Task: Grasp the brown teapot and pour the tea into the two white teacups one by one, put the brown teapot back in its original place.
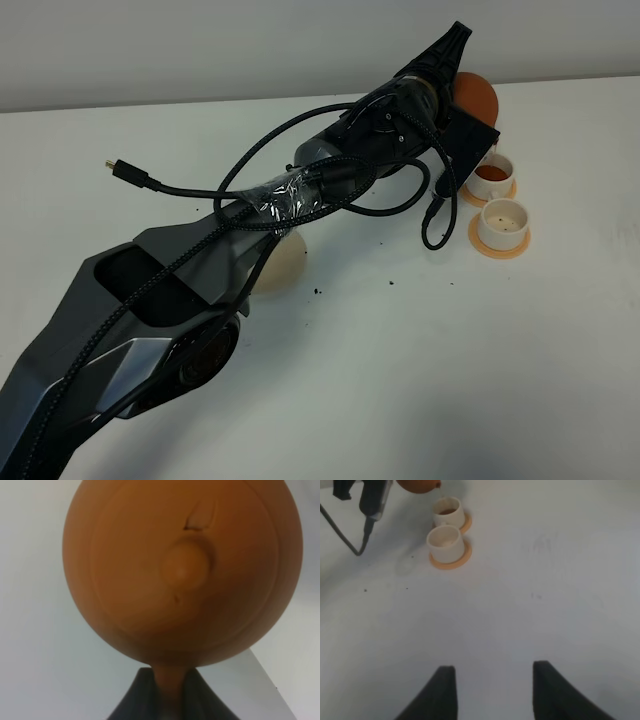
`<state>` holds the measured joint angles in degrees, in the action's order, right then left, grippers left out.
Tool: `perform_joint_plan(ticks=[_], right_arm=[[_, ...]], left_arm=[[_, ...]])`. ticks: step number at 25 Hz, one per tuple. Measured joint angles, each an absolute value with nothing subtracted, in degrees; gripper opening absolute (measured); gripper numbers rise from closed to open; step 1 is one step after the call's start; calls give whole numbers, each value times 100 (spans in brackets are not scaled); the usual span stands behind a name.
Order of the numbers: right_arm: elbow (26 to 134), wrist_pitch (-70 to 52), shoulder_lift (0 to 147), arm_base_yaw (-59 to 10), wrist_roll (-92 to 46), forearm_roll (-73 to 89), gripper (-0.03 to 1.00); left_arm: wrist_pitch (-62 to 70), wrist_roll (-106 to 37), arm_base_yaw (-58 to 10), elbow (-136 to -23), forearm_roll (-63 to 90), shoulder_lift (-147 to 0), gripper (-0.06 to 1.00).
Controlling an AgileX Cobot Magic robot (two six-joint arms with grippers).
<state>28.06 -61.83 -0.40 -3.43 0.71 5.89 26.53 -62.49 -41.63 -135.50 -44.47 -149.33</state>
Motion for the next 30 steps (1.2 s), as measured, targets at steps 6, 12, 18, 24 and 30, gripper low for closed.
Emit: perform_joint_plan(ticks=[6,12,18,24,30], right_arm=[[2806,-6183,-40,-343,71,589,37],[2806,-6183,-40,-343,71,589,37],[2806,-6183,-40,-343,71,589,37],[2806,-6183,-40,-343,71,589,37],[2806,-6183,-40,-343,71,589,37]], left_arm=[[2652,-6249,-4163,-13550,-4447,-14933,12],[2647,-6249,-4163,-13550,-4447,-14933,12],[2635,-6249,-4163,-13550,-4447,-14933,12],[2574,-6378,-4163,-13550,-4447,-14933,12],[2462,-6477,-4163,-13550,-4462,-14933,12]])
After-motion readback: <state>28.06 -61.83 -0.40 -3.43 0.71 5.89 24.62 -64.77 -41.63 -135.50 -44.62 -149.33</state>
